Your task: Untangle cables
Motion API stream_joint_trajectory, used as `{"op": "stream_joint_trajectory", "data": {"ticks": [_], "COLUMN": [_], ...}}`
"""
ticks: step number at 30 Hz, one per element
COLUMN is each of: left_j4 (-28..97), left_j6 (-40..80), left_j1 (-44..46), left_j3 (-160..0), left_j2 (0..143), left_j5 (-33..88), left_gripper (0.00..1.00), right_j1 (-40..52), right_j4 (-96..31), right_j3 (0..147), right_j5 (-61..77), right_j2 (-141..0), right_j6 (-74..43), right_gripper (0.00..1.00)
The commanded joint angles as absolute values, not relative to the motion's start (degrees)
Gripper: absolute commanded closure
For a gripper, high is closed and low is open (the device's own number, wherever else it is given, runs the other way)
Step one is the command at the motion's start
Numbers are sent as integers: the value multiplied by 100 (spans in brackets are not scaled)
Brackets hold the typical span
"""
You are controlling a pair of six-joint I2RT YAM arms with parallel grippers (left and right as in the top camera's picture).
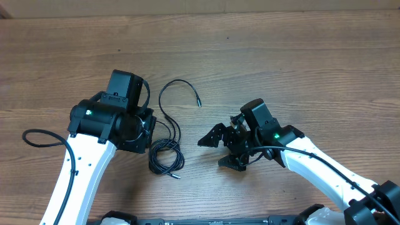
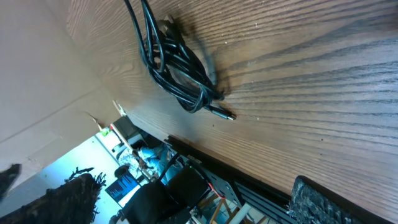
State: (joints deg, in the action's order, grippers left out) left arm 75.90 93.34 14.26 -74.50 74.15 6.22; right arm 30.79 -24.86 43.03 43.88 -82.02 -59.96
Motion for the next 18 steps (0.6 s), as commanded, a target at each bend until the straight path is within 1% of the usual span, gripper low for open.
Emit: {"op": "stream_joint_trajectory", "data": {"ticks": [1, 3, 5, 6, 9, 10, 15, 16, 17, 18], "left_j4": [7651, 7699, 7826, 7920, 8134, 8141, 7690, 7529, 7218, 7087], "left_j6": [8820, 8560, 8350, 8333, 8333, 8335, 8335, 8335, 8337, 8335], "left_j1": [1422, 1422, 1422, 1422, 1428, 1428, 1426, 1426, 1426, 1426], "left_j3": [-7428, -7428, -7422, -7415, -7282, -7205, -6359, -6130, -5701, -5529], "left_j2": [7456, 7459, 7459, 7461, 7461, 7461, 7461, 7461, 7461, 7461], "left_j5": [134, 32, -5, 1, 5, 25, 515, 650, 930, 1079], "left_gripper": [37, 21, 4, 0, 0, 3, 18, 22, 31, 32], "right_j1": [3072, 3072, 3072, 3072, 3072, 3072, 3072, 3072, 3065, 3065], "right_j4": [-2456, -2460, -2458, -2458, -2473, -2480, -2589, -2620, -2696, -2727], "right_j3": [4309, 4309, 4309, 4309, 4309, 4309, 4309, 4309, 4309, 4309], "right_j5": [4440, 4372, 4305, 4278, 4165, 4136, 4010, 4010, 3992, 3990], "right_j2": [-8193, -8193, -8193, -8193, -8193, -8193, -8193, -8193, -8193, -8193], "right_j6": [-5946, -5948, -5946, -5946, -5946, -5946, -5850, -5749, -5564, -5494], "right_gripper": [2, 2, 2, 2, 2, 2, 2, 2, 2, 2]}}
